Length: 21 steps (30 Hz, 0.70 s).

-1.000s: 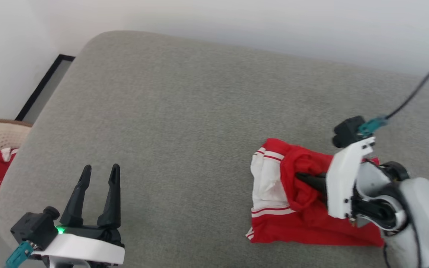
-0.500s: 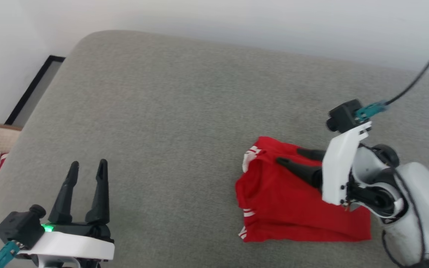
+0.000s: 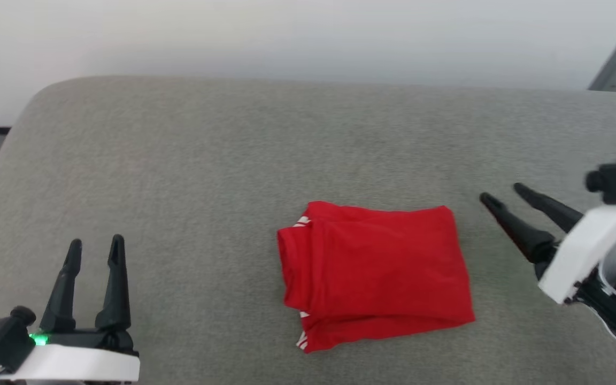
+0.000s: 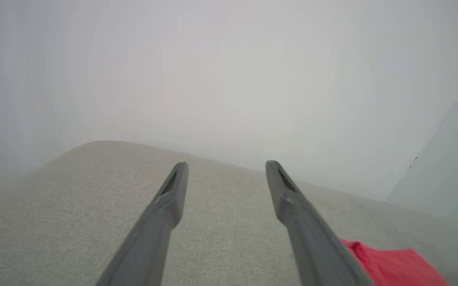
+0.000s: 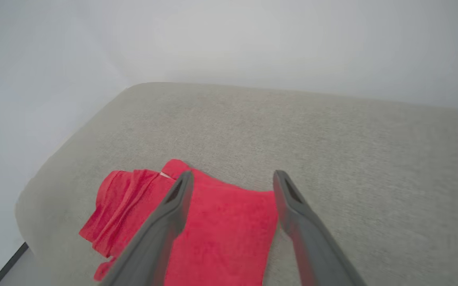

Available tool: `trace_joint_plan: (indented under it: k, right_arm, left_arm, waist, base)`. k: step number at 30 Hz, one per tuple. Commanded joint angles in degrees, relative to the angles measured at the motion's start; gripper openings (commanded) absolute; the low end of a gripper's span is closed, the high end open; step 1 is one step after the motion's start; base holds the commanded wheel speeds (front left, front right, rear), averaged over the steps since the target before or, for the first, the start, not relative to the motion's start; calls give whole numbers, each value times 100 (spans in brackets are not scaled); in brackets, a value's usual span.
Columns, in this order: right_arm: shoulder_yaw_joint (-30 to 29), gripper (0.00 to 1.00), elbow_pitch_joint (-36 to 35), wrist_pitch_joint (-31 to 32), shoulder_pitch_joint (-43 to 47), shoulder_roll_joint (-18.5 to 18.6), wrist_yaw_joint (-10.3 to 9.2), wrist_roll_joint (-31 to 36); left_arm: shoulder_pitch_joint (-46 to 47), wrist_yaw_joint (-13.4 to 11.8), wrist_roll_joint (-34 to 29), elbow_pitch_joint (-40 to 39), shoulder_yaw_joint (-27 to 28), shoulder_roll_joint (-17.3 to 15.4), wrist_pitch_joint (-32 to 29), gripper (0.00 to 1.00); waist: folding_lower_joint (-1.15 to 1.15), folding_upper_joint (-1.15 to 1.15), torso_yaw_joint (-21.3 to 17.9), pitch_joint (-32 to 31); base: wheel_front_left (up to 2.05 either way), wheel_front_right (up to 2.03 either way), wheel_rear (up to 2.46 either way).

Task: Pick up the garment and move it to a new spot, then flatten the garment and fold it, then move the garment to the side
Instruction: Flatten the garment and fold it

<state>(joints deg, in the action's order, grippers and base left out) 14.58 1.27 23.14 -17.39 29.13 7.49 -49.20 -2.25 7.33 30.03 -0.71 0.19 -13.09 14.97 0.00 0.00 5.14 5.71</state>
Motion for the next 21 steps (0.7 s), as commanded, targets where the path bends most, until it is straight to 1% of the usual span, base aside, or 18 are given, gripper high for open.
trace_joint_plan:
  k: [1,3,8,12,17,21]
  right_arm:
    - [-3,100,-39,-164,113,15,0,50]
    - [-59,100,-28,-529,282,93,-1,181]
    - [-108,100,41,-1493,612,82,0,570]
    - [-241,100,242,-2239,862,58,-1,980]
    - [-433,100,484,-2991,1115,-34,-1,1410]
    - [-615,100,660,-3400,1282,-160,-1,1617]
  left_arm:
    - [-97,19,-33,-4,22,-10,27,100]
    - [-174,19,6,18,29,-53,27,100]
    - [-364,19,38,71,72,-99,28,100]
    - [-505,19,24,76,160,-108,28,100]
    - [-664,20,-60,81,236,-86,27,100]
    - [-765,20,-88,111,263,-115,27,100]
  waist:
    - [0,0,-160,-100]
    - [0,0,-278,-173]
    - [0,0,-517,-366]
    - [0,0,-660,-522]
    - [0,0,-790,-649]
    - [0,0,-870,-739]
  base:
    - [0,0,0]
    - [0,0,0]
    - [0,0,0]
    - [0,0,0]
    - [0,0,0]
    - [0,0,0]
